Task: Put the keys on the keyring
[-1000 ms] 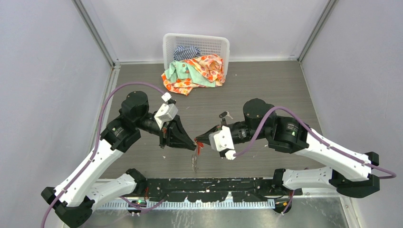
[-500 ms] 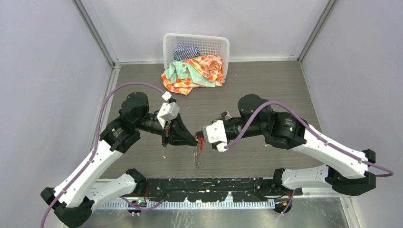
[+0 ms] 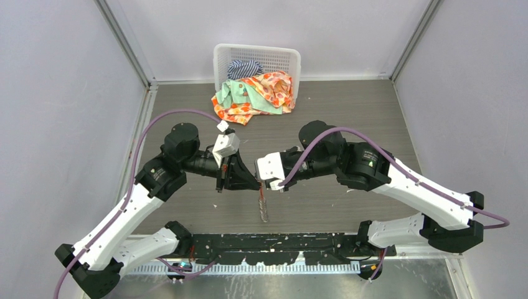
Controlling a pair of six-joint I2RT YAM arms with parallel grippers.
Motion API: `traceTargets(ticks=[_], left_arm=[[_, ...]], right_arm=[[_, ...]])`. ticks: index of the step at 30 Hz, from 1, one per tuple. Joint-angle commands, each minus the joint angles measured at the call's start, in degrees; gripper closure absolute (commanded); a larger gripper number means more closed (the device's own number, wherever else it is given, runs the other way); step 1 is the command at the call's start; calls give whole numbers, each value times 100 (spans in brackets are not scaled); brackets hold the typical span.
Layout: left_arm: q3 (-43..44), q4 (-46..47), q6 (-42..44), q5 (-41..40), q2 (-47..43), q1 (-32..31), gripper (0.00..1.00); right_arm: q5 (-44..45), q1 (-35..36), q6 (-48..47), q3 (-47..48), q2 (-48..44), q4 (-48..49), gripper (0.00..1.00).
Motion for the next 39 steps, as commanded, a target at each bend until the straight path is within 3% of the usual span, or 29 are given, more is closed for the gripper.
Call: traceTargets(ticks=[1, 16, 28, 39], left_arm=[[53, 885, -25, -227, -83, 12, 100], [-106, 1366, -63, -245, -407, 12, 100], [-184, 2802, -851, -494, -676, 12, 100], [-248, 3872, -1389, -831, -779, -40, 100]], right_arm=[[-513, 80, 266, 220, 114, -29, 92], [-608, 78, 393, 614, 313, -283, 86], [-1212, 85, 871, 1364, 628, -440, 84], [-1714, -32, 1030, 2577, 1208, -1246, 83]])
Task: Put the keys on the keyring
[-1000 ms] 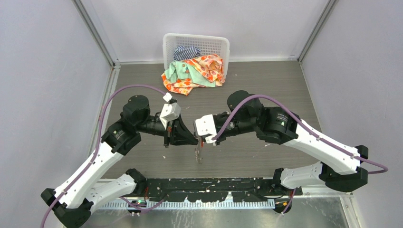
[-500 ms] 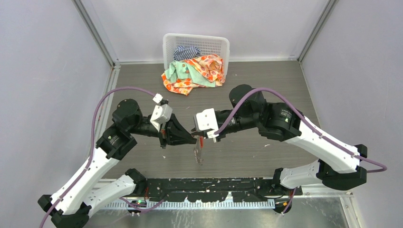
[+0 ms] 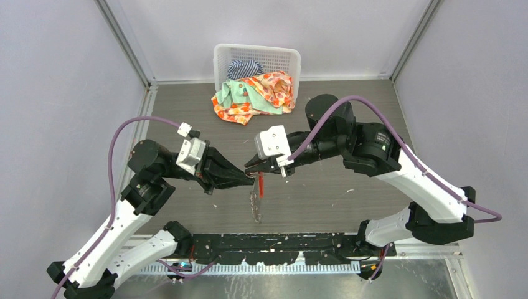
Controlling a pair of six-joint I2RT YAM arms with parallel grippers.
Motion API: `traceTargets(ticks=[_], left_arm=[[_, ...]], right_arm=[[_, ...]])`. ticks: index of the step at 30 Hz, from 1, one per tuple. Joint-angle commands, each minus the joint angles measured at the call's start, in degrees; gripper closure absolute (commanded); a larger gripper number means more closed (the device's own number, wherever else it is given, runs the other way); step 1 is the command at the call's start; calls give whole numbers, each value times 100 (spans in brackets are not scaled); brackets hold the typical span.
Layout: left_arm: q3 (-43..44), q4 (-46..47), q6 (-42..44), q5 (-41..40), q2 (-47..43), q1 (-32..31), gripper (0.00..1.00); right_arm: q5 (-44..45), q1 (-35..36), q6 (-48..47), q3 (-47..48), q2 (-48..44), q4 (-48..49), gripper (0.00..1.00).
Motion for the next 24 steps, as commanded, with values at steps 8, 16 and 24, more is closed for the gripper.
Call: traceTargets(ticks=[8, 16, 24], left_arm=[[-24, 1213, -121, -833, -146, 0, 100], [-28, 1078, -42, -816, -146, 0, 100], [1, 989, 23, -763, -112, 0, 100]], right_arm=[[-1222, -239, 587, 778, 460, -745, 82], [-1418, -455, 761, 866, 429, -715, 81], [-1943, -801, 1242, 637, 265, -189, 80]])
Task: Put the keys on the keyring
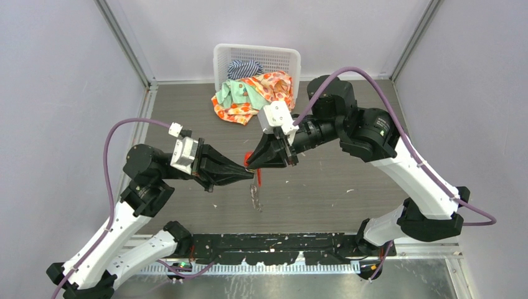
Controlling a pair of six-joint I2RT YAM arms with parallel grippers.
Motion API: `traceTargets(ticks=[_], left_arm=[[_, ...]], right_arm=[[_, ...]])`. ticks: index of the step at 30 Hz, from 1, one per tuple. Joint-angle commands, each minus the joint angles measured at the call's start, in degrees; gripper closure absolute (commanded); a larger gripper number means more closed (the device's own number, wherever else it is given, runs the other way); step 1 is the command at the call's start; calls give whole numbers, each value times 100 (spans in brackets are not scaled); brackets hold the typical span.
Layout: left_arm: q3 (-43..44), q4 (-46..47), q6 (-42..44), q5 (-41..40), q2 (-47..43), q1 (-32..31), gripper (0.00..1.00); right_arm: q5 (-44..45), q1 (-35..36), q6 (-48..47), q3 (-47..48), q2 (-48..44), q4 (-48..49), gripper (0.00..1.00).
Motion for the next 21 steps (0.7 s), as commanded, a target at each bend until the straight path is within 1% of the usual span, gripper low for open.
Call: traceTargets(ticks=[1, 6, 13, 16, 21], left_arm=[[92, 437, 131, -342, 8, 31, 100], [101, 433, 154, -341, 16, 31, 100], [139, 380, 188, -306, 6, 31, 100], [144, 387, 202, -299, -17, 24, 100], [111, 380, 214, -251, -98, 31, 100]], right_arm=[[-607, -95, 480, -84, -143, 179, 80], [-658, -139, 607, -111, -127, 242, 79], [-435, -246, 662, -130, -144, 290, 76], [-445, -321, 663, -94, -123, 258, 73], [-594, -455, 760, -32, -117, 303, 72]])
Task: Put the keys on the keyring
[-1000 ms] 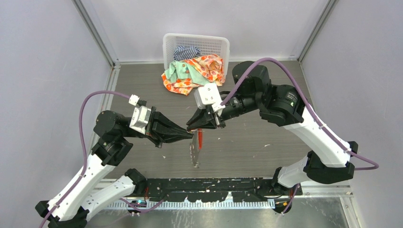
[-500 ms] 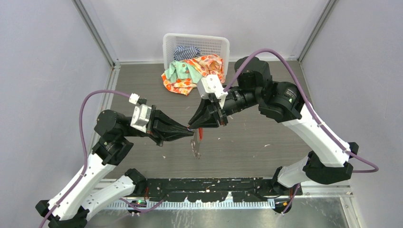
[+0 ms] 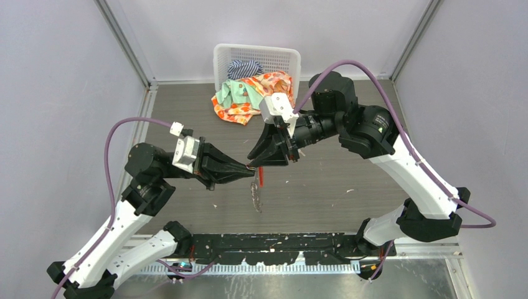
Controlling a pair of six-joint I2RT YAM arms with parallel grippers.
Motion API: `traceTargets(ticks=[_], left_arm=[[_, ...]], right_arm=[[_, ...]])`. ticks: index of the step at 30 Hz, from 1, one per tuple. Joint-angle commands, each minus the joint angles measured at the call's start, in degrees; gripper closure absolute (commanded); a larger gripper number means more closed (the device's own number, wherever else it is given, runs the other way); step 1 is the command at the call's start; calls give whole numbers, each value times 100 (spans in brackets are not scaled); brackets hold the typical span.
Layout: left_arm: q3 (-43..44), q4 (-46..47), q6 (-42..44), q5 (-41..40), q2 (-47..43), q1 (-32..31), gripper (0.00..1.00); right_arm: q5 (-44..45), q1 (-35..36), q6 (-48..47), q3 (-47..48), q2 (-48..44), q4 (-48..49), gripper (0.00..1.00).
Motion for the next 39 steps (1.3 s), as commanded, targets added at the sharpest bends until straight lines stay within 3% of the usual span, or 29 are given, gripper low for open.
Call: traceTargets(ticks=[1, 11, 17, 28, 39], left_arm=[[102, 373, 80, -146, -112, 27, 100], [79, 348, 92, -137, -196, 25, 100], [42, 289, 131, -178, -221, 27, 100], [-9, 60, 94, -967, -280, 71, 100], [-23, -75, 82, -1020, -215, 77, 100]], right_arm=[[-256, -102, 248, 87, -116, 189, 72], [-130, -139, 367, 90, -98, 307, 70], [222, -248, 450, 84, -356, 608, 62], [371, -286, 281, 209, -466, -190, 54], [809, -86, 201, -439, -601, 771, 56]])
